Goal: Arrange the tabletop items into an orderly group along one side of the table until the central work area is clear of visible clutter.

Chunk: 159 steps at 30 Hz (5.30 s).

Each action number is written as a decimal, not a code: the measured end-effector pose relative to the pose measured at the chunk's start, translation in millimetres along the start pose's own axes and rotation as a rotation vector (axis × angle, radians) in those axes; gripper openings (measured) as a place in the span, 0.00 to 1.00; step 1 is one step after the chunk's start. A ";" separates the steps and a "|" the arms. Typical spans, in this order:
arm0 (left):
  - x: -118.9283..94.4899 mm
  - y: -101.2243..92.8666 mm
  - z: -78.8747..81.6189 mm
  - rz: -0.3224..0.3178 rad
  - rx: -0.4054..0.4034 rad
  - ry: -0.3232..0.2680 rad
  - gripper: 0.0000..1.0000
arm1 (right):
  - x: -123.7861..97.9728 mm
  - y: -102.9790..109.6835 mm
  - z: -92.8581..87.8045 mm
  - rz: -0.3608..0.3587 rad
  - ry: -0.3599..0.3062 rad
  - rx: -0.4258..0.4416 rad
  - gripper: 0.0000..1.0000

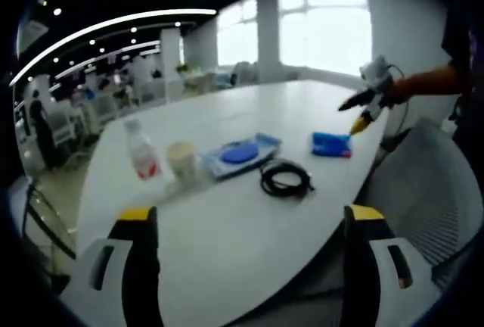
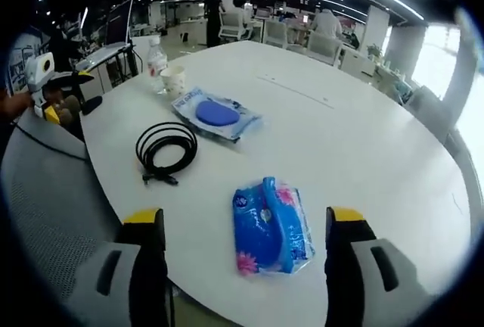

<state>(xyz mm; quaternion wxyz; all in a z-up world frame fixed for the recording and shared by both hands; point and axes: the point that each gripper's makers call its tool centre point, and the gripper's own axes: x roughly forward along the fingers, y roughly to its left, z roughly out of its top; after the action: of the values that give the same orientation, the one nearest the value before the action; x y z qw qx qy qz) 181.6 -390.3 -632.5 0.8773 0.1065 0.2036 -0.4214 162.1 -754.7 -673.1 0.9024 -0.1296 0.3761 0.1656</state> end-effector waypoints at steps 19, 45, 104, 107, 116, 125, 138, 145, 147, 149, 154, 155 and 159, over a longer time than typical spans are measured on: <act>1.8 -1.6 -3.6 -0.011 -0.005 0.019 0.99 | 28.1 -26.1 -17.8 0.046 0.135 -0.070 0.61; 1.3 4.6 -10.0 0.021 -0.039 0.044 0.98 | 61.1 -34.4 -45.2 0.132 0.356 -0.256 0.17; 0.2 8.1 -9.4 0.027 -0.076 0.029 0.95 | 9.4 -52.4 76.1 0.139 0.189 -0.757 0.00; -0.1 9.0 -9.5 0.031 -0.077 0.028 0.95 | 9.5 -57.6 84.0 0.137 0.177 -0.780 0.00; 0.1 9.0 -9.0 0.033 -0.084 0.023 0.95 | 21.7 -73.1 90.4 0.132 0.173 -0.853 0.00; 0.5 8.8 -10.8 0.031 -0.089 0.028 0.94 | 38.5 -82.4 81.6 0.143 0.201 -0.985 0.00; 0.1 8.9 -10.4 0.029 -0.091 0.025 0.94 | 62.4 -89.7 75.5 0.157 0.220 -1.095 0.00; 0.1 9.1 -10.7 0.029 -0.097 0.025 0.94 | 74.7 -90.2 72.2 0.161 0.231 -1.168 0.00; 0.0 8.9 -10.2 0.028 -0.097 0.021 0.94 | 77.9 -90.0 71.0 0.166 0.231 -1.191 0.00; -0.1 9.5 -11.5 0.030 -0.098 0.027 0.94 | 81.1 -89.9 70.0 0.171 0.234 -1.192 0.00; -0.1 10.3 -12.1 0.033 -0.101 0.030 0.94 | 87.7 -88.8 67.8 0.182 0.238 -1.207 0.00; -0.1 10.4 -12.4 0.033 -0.102 0.031 0.94 | 89.6 -87.7 67.3 0.186 0.237 -1.211 0.00; 0.2 10.3 -13.5 0.033 -0.101 0.038 0.94 | 96.4 -84.9 65.0 0.196 0.236 -1.232 0.00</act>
<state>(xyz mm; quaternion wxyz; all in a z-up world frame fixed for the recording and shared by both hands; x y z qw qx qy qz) 186.1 -379.2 -644.5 0.8842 0.0735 0.2396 -0.3941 300.9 -789.4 -689.0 0.5955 -0.6072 0.3188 0.4183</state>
